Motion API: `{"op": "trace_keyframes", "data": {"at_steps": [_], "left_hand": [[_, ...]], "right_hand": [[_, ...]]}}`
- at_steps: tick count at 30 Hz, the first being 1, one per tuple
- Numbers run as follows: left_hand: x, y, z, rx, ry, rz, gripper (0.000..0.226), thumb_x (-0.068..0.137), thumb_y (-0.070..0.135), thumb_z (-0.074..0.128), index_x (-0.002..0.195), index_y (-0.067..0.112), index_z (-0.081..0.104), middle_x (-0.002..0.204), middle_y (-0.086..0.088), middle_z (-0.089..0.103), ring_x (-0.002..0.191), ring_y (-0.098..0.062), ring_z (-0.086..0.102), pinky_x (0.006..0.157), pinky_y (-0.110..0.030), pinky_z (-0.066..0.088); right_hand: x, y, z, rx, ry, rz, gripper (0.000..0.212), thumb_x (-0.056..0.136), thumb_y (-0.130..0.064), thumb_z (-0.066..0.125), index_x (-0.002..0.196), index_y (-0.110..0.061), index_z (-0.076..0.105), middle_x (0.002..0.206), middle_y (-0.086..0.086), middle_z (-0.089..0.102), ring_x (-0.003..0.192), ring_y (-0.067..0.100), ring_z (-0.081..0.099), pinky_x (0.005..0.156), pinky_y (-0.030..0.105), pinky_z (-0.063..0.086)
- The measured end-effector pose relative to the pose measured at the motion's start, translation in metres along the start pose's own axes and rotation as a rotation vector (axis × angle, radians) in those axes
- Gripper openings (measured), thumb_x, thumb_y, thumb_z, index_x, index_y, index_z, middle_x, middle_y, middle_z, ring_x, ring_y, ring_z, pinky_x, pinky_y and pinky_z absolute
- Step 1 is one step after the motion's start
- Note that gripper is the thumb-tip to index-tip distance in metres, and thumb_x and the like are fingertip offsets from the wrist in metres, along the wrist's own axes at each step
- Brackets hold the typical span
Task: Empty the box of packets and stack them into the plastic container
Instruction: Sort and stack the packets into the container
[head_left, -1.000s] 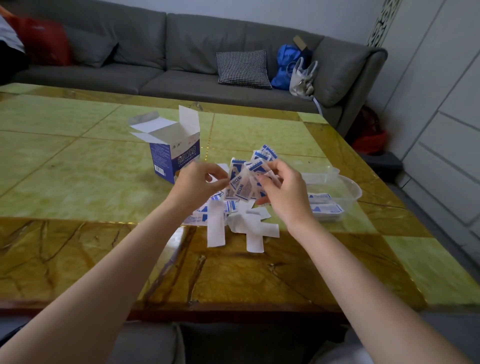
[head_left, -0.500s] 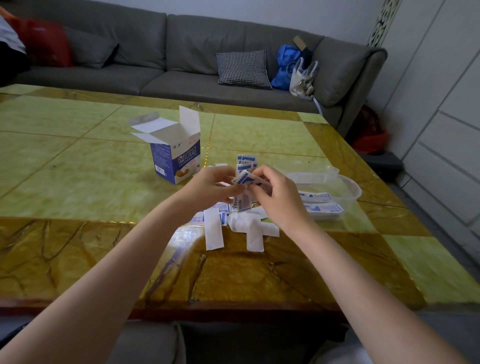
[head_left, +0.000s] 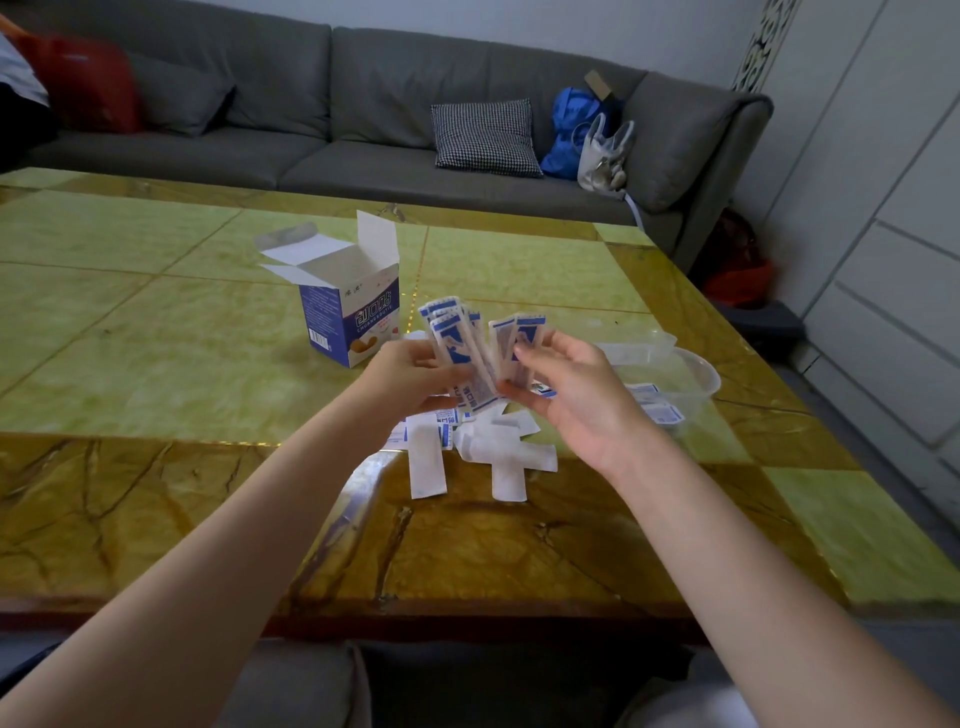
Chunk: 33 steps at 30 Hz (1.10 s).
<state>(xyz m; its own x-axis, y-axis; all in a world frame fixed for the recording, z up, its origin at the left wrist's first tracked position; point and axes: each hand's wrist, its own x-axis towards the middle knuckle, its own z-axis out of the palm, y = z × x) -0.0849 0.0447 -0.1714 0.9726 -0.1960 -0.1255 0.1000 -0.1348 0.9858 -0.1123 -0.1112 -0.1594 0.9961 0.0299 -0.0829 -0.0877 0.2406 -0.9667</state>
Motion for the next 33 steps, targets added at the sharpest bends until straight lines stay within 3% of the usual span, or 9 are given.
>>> {"op": "trace_keyframes", "data": {"at_steps": [5, 8, 10, 13, 20, 24, 27, 29, 33], "left_hand": [[-0.004, -0.003, 0.011, 0.212, -0.043, 0.108, 0.021, 0.075, 0.011, 0.072, 0.096, 0.012, 0.069, 0.090, -0.003, 0.071, 0.083, -0.012, 0.067, 0.077, -0.023, 0.054], [-0.006, -0.002, 0.015, 0.252, -0.075, 0.148, 0.022, 0.078, 0.009, 0.069, 0.100, 0.013, 0.068, 0.093, 0.001, 0.070, 0.085, -0.008, 0.064, 0.073, -0.015, 0.052], [-0.006, -0.001, 0.011, 0.260, -0.078, 0.116, 0.025, 0.080, 0.007, 0.066, 0.105, 0.010, 0.065, 0.098, -0.002, 0.069, 0.087, -0.014, 0.065, 0.078, -0.021, 0.054], [-0.007, 0.000, 0.000, 0.165, -0.093, 0.068, 0.025, 0.081, 0.005, 0.065, 0.106, 0.008, 0.062, 0.099, -0.005, 0.067, 0.081, -0.014, 0.066, 0.073, -0.019, 0.057], [-0.008, -0.001, -0.003, 0.127, -0.117, 0.004, 0.031, 0.080, 0.001, 0.064, 0.109, 0.007, 0.058, 0.098, -0.011, 0.067, 0.089, -0.021, 0.067, 0.074, -0.028, 0.059], [-0.007, 0.000, -0.009, 0.058, -0.058, -0.030, 0.029, 0.082, 0.001, 0.062, 0.111, 0.005, 0.058, 0.102, -0.014, 0.067, 0.089, -0.022, 0.068, 0.070, -0.026, 0.059], [-0.007, 0.000, -0.013, 0.017, -0.051, -0.053, 0.024, 0.084, 0.005, 0.061, 0.108, 0.005, 0.059, 0.096, -0.012, 0.067, 0.081, -0.018, 0.068, 0.066, -0.022, 0.059], [-0.007, -0.001, -0.014, 0.001, -0.061, -0.066, 0.022, 0.083, 0.008, 0.062, 0.106, 0.006, 0.060, 0.094, -0.011, 0.068, 0.081, -0.017, 0.068, 0.067, -0.022, 0.059], [-0.006, -0.002, -0.013, 0.015, -0.043, -0.066, 0.025, 0.082, 0.012, 0.064, 0.106, 0.007, 0.061, 0.095, -0.011, 0.069, 0.081, -0.016, 0.069, 0.070, -0.023, 0.059]], "right_hand": [[-0.003, 0.008, 0.006, -0.287, -0.016, -0.004, 0.012, 0.091, -0.004, 0.053, 0.089, -0.015, 0.058, 0.098, 0.010, 0.065, 0.078, 0.020, 0.064, 0.069, 0.040, 0.057], [0.000, 0.009, 0.004, -0.565, 0.138, -0.182, 0.010, 0.091, -0.010, 0.056, 0.095, -0.014, 0.047, 0.101, 0.010, 0.067, 0.061, 0.018, 0.065, 0.045, 0.025, 0.053], [0.001, 0.010, 0.000, -0.714, 0.172, -0.268, 0.016, 0.089, -0.014, 0.059, 0.097, -0.014, 0.046, 0.093, 0.008, 0.067, 0.057, 0.009, 0.062, 0.038, 0.015, 0.045], [-0.003, 0.009, -0.001, -0.878, 0.145, -0.314, 0.011, 0.087, -0.016, 0.062, 0.088, -0.010, 0.053, 0.087, 0.007, 0.070, 0.059, 0.011, 0.063, 0.045, 0.023, 0.051], [-0.010, 0.008, -0.004, -0.734, 0.076, -0.161, 0.020, 0.092, -0.017, 0.055, 0.083, 0.000, 0.061, 0.089, 0.014, 0.070, 0.068, 0.026, 0.070, 0.057, 0.047, 0.057], [-0.008, -0.002, -0.009, -0.590, 0.173, -0.193, 0.019, 0.097, -0.015, 0.046, 0.095, -0.003, 0.060, 0.077, 0.005, 0.064, 0.061, 0.015, 0.062, 0.046, 0.025, 0.054], [-0.009, -0.005, -0.011, -0.824, 0.096, -0.234, 0.017, 0.093, -0.023, 0.053, 0.093, -0.007, 0.058, 0.072, -0.002, 0.059, 0.053, 0.007, 0.052, 0.038, 0.013, 0.042], [-0.010, -0.002, -0.010, -0.952, 0.020, -0.195, 0.019, 0.086, -0.029, 0.063, 0.092, -0.011, 0.058, 0.074, -0.009, 0.058, 0.053, 0.003, 0.050, 0.038, 0.012, 0.039], [-0.011, -0.001, -0.009, -0.850, 0.014, -0.105, 0.021, 0.078, -0.019, 0.073, 0.094, -0.011, 0.061, 0.084, -0.004, 0.063, 0.055, 0.010, 0.053, 0.039, 0.020, 0.038]]}}
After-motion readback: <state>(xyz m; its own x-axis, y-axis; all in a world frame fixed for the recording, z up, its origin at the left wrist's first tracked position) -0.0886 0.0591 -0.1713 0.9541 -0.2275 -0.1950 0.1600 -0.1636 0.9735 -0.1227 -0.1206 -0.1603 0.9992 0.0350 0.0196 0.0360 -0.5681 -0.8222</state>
